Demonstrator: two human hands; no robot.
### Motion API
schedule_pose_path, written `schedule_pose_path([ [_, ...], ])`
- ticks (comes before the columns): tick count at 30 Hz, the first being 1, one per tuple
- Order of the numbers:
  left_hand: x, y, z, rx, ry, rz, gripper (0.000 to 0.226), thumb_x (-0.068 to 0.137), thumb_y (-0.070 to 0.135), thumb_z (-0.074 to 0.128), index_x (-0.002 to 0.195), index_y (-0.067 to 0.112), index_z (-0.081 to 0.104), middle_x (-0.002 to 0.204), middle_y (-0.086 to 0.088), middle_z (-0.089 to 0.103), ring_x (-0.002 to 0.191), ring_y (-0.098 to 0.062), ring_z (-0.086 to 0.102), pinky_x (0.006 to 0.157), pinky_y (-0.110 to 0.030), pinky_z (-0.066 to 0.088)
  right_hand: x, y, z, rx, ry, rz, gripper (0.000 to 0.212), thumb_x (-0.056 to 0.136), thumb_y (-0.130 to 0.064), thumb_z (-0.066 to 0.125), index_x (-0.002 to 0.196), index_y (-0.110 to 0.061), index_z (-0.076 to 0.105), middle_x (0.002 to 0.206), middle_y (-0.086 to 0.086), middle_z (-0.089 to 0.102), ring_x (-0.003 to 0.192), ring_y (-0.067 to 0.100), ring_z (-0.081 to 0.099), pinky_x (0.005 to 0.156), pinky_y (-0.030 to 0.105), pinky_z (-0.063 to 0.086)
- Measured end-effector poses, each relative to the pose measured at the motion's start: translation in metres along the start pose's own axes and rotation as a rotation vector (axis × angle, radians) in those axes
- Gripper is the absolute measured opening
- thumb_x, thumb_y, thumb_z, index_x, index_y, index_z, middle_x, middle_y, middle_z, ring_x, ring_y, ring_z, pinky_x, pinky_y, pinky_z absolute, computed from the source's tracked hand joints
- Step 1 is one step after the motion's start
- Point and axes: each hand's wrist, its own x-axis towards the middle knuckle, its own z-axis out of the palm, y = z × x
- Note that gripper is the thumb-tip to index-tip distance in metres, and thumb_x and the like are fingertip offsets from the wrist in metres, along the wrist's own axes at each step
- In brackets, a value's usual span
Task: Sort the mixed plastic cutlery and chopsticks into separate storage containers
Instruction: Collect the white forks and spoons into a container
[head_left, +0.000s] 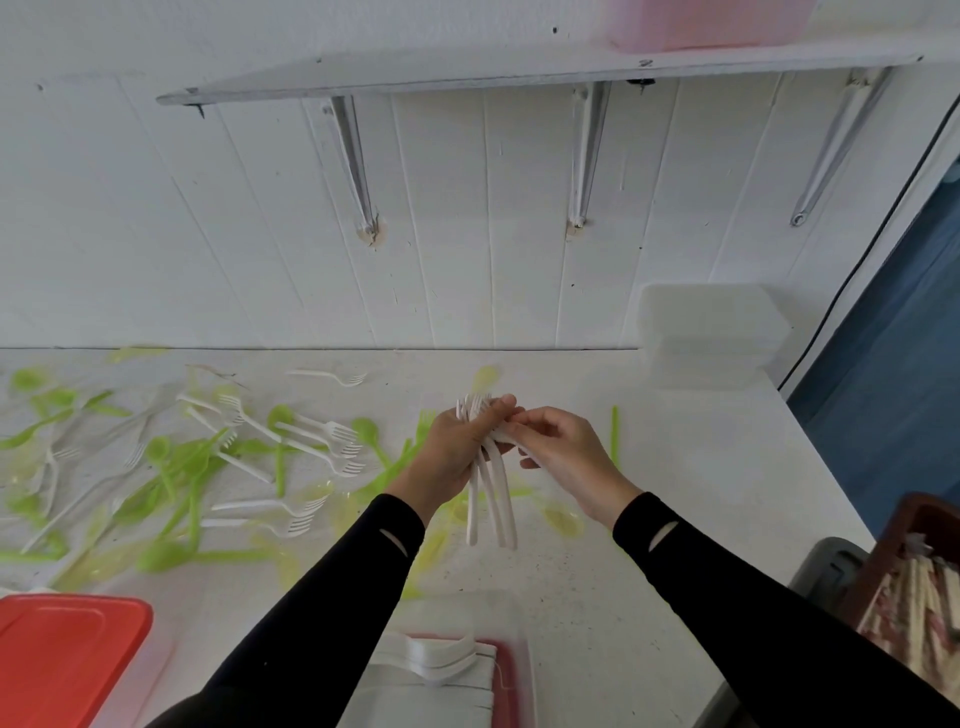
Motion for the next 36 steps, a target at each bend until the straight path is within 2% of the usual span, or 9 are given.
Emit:
schedule_pose_path([
  [4,0.004,0.001,-0.003,-0.087,0.059,-0.013,0.046,0.078,0.035,0.078,0.102,-0.004,0.07,0.105,-0.02,0.07,0.101,-0.032,0.069,0.092,-0.045,0.055,-0.004,0.003,0.007,-0.21,-0.156,-0.126,0.026,0.095,-0.029,0.064,0.121,-0.027,0.062,0.109,-0.017,0.062,0.099,-0.001,0.061,0.08,0.016,0.051],
  [8,0.002,0.005,0.0,-0.164,0.142,0.016,0.039,0.079,0.038,0.072,0.096,0.003,0.066,0.091,-0.008,0.072,0.085,-0.015,0.072,0.076,-0.028,0.057,-0.007,0.01,0.017,-0.33,-0.268,-0.195,0.051,0.097,-0.025,0.061,0.144,-0.036,0.044,0.139,-0.014,0.052,0.123,0.005,0.053,0.1,0.031,0.05],
  [11,0.002,0.005,0.001,-0.181,0.217,0.025,0.047,0.071,0.05,0.072,0.085,0.007,0.059,0.071,-0.003,0.062,0.067,-0.015,0.064,0.075,-0.029,0.054,-0.008,0.017,0.023,-0.373,-0.29,-0.254,0.062,0.094,-0.025,0.063,0.149,-0.039,0.038,0.147,-0.014,0.045,0.136,0.004,0.039,0.105,0.037,0.047],
  [13,0.005,0.004,0.001,-0.183,0.197,0.018,0.053,0.07,0.057,0.069,0.087,0.008,0.057,0.073,-0.002,0.058,0.07,-0.016,0.063,0.076,-0.031,0.054,-0.009,0.018,0.025,-0.354,-0.277,-0.229,0.064,0.095,-0.022,0.063,0.149,-0.043,0.034,0.145,-0.016,0.047,0.13,0.009,0.049,0.101,0.037,0.05],
  [17,0.004,0.008,0.005,-0.306,0.122,-0.103,0.058,0.092,0.062,0.049,0.104,0.006,0.057,0.088,-0.002,0.061,0.097,-0.019,0.065,0.077,-0.034,0.053,-0.005,0.015,0.02,-0.153,-0.247,-0.068,0.06,0.097,-0.018,0.062,0.146,-0.045,0.038,0.122,-0.001,0.065,0.085,0.019,0.074,0.074,0.031,0.061],
  [22,0.002,0.015,-0.002,-0.301,0.022,-0.158,0.051,0.099,0.038,0.033,0.123,-0.001,0.056,0.123,-0.016,0.059,0.114,-0.03,0.057,0.104,-0.046,0.038,-0.002,0.007,0.007,-0.013,-0.237,0.005,0.049,0.097,-0.015,0.061,0.138,-0.037,0.048,0.102,0.016,0.073,0.084,0.029,0.074,0.078,0.042,0.061],
  [27,-0.002,0.012,0.002,-0.079,-0.009,-0.093,0.041,0.107,0.02,0.035,0.13,-0.011,0.048,0.106,-0.019,0.057,0.084,-0.032,0.058,0.063,-0.032,0.039,-0.002,0.001,0.0,0.051,-0.241,0.056,0.044,0.098,-0.019,0.06,0.135,-0.039,0.047,0.106,0.02,0.07,0.085,0.034,0.074,0.075,0.045,0.061],
  [32,-0.004,0.011,0.002,-0.033,-0.03,-0.047,0.03,0.107,0.017,0.038,0.114,-0.001,0.061,0.111,-0.019,0.057,0.075,-0.023,0.056,0.059,-0.031,0.04,-0.003,-0.006,-0.001,-0.043,-0.279,0.105,0.04,0.102,-0.03,0.049,0.139,-0.044,0.048,0.111,0.012,0.07,0.088,0.027,0.074,0.082,0.037,0.06],
  [36,-0.006,0.01,0.004,-0.032,-0.079,-0.044,0.027,0.106,0.019,0.041,0.106,0.004,0.063,0.114,-0.018,0.056,0.085,-0.025,0.056,0.062,-0.031,0.043,-0.004,-0.007,-0.001,-0.045,-0.3,0.161,0.045,0.102,-0.026,0.045,0.139,-0.053,0.042,0.113,0.011,0.069,0.09,0.026,0.074,0.086,0.044,0.059],
])
